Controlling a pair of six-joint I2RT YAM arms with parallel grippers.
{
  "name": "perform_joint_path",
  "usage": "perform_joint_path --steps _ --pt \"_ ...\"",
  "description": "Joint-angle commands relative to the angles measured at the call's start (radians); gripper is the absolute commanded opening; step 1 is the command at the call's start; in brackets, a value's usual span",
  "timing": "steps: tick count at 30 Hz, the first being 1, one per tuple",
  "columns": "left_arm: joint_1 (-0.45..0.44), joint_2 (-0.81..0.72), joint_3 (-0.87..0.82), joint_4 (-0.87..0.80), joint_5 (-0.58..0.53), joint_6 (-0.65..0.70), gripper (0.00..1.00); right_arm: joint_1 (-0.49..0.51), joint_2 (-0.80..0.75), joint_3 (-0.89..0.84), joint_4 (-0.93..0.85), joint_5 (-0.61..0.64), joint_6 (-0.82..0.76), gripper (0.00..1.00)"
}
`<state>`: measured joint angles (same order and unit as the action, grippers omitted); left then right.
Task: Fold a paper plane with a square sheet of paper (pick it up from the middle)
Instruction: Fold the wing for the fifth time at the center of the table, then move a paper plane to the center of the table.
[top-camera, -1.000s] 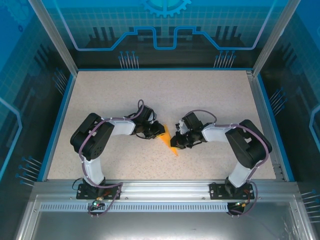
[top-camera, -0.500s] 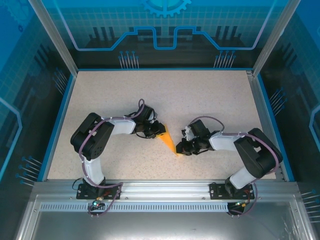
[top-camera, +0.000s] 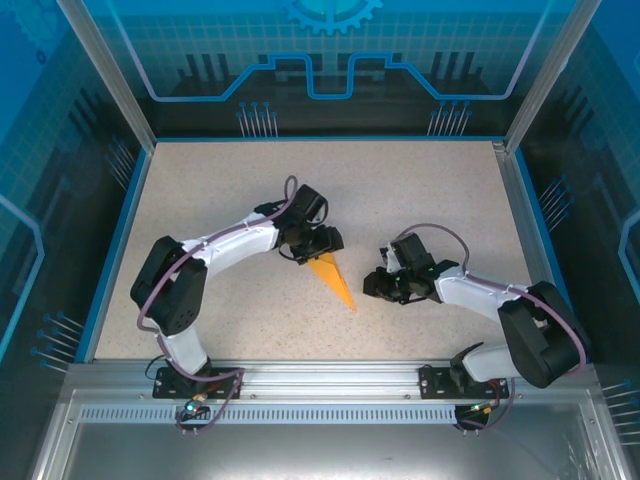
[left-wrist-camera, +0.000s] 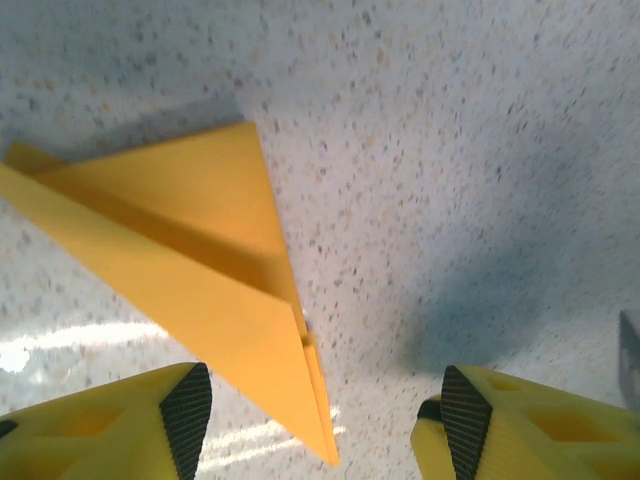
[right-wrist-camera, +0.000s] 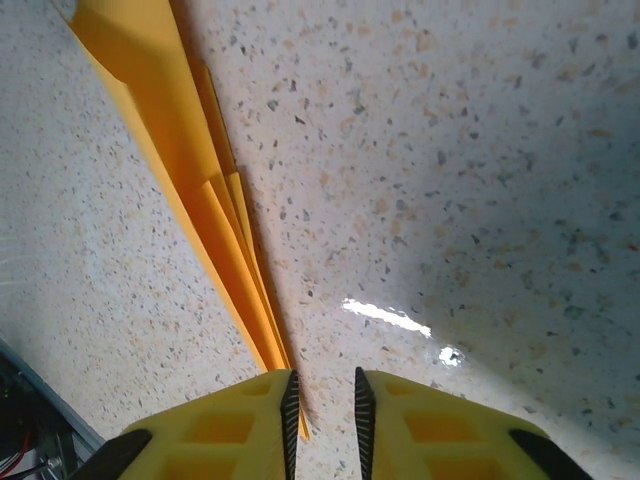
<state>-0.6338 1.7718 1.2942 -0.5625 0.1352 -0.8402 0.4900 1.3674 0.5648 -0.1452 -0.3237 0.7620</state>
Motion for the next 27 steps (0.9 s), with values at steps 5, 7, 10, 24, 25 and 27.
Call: perform_joint_path --steps 5,7,10,24,25,27 --pt "-0.053 0.141 0.106 -0.239 -0.114 -0.102 0.69 -0.01 -0.014 0.036 0.02 0.017 0.0 0.27" --pt "-0.055 0.183 0.14 -0.271 -0.113 -0.109 0.69 -0.008 -0.006 0.035 0.034 0.006 0.007 0.27" --pt "-0.053 0.22 0.165 -0.286 -0.109 -0.111 0.69 -0.002 0.01 0.034 0.048 -0.005 0.013 0.28" --pt "-0.041 0.138 0.094 -0.192 -0.098 -0.085 0.71 0.067 0.135 0.085 0.102 -0.021 0.026 0.28" --pt "-0.039 0.128 0.085 -0.182 -0.101 -0.085 0.73 0.07 0.141 0.088 0.107 -0.023 0.028 0.28" --pt "-0.032 0.114 0.074 -0.161 -0.098 -0.08 0.8 0.072 0.153 0.1 0.1 -0.023 0.025 0.28"
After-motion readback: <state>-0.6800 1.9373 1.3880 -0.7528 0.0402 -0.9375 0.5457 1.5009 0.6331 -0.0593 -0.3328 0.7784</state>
